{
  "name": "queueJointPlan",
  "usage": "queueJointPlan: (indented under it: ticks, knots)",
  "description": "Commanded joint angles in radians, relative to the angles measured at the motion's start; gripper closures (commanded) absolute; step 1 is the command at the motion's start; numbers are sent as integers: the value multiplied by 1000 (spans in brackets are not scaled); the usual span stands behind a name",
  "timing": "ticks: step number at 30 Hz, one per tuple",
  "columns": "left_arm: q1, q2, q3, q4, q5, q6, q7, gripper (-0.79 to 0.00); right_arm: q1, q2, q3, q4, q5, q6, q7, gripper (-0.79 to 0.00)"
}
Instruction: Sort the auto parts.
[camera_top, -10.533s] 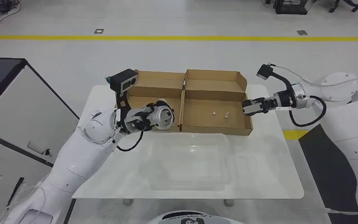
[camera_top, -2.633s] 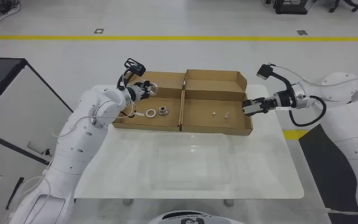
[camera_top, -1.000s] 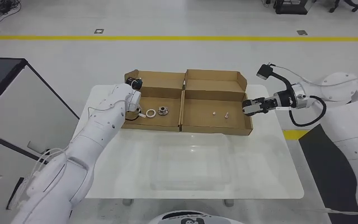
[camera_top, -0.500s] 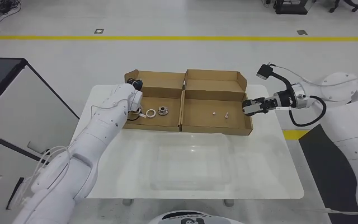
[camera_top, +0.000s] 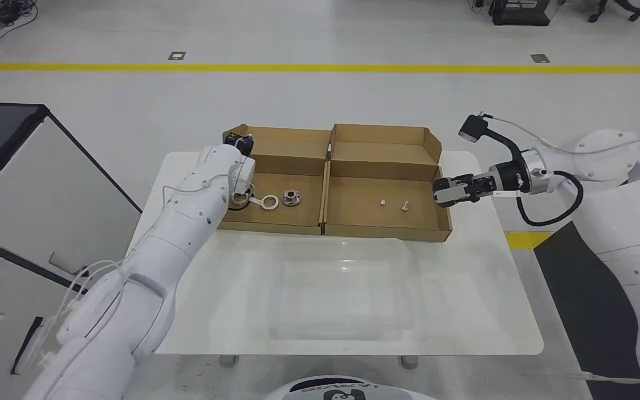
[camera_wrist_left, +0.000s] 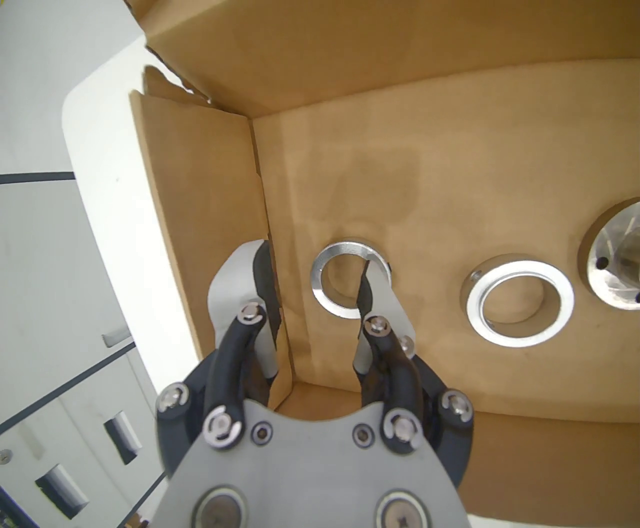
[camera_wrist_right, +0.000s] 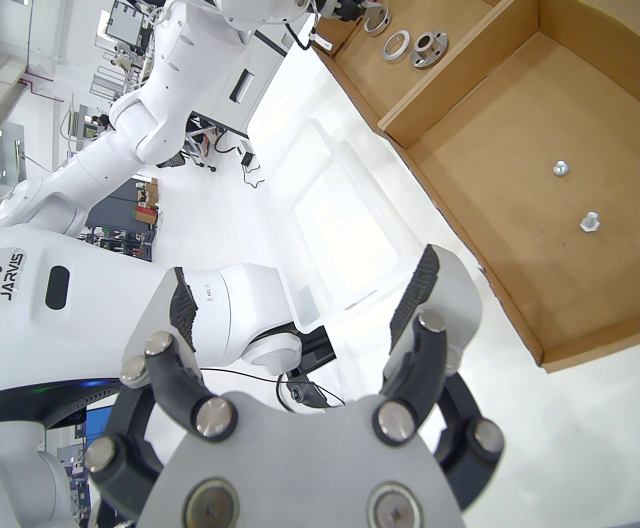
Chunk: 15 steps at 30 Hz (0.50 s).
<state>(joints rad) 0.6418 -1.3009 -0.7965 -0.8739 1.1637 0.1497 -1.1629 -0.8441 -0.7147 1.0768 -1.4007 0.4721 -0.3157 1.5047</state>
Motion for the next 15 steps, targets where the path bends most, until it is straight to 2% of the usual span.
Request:
queueJointPlan:
  ticks: [1, 7, 15]
  knots:
    - [9, 8, -19, -37, 8, -4, -4, -785, 0, 0, 0, 0, 0, 0, 0, -785]
    - [73, 45, -119, -210, 3, -48, 11, -785, 0, 0, 0, 0, 0, 0, 0, -785]
    - [260, 110, -332, -507, -80, -201, 83, -785, 0, 0, 0, 0, 0, 0, 0, -785]
